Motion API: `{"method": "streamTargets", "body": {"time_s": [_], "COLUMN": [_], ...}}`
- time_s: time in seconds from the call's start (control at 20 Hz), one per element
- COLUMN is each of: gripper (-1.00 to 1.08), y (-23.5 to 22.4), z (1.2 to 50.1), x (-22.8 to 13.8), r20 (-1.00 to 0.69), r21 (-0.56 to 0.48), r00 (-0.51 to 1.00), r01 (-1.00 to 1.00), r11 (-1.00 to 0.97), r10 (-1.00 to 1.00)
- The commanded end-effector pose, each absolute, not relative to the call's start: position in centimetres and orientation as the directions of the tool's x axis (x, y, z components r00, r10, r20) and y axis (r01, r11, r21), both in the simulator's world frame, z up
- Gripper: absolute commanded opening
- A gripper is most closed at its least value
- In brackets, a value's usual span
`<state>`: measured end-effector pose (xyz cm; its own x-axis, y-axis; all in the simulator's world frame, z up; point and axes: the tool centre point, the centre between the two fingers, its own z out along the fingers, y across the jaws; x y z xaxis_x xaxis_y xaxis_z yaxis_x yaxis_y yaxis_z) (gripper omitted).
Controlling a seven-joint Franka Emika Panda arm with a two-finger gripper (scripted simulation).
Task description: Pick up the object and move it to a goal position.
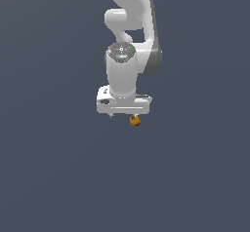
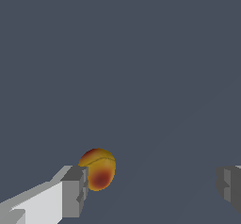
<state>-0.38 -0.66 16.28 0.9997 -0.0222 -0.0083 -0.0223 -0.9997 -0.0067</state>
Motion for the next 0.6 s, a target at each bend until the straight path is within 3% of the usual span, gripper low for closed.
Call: {"method": "streamTargets", "body": {"time_s": [0.0, 0.55], "gripper": [1.0, 1.0], "y": [-0.7, -4.2], "z": [16.3, 15.8], "x": [-0.4, -0.7], "r20": [-0.008, -0.028], "r21": [-0.007, 0.015], "r00": [1.0, 0.996], "r01": [-0.022, -0.079], "r11": [-1.0, -0.997], "r10": [-0.022, -0.079]}}
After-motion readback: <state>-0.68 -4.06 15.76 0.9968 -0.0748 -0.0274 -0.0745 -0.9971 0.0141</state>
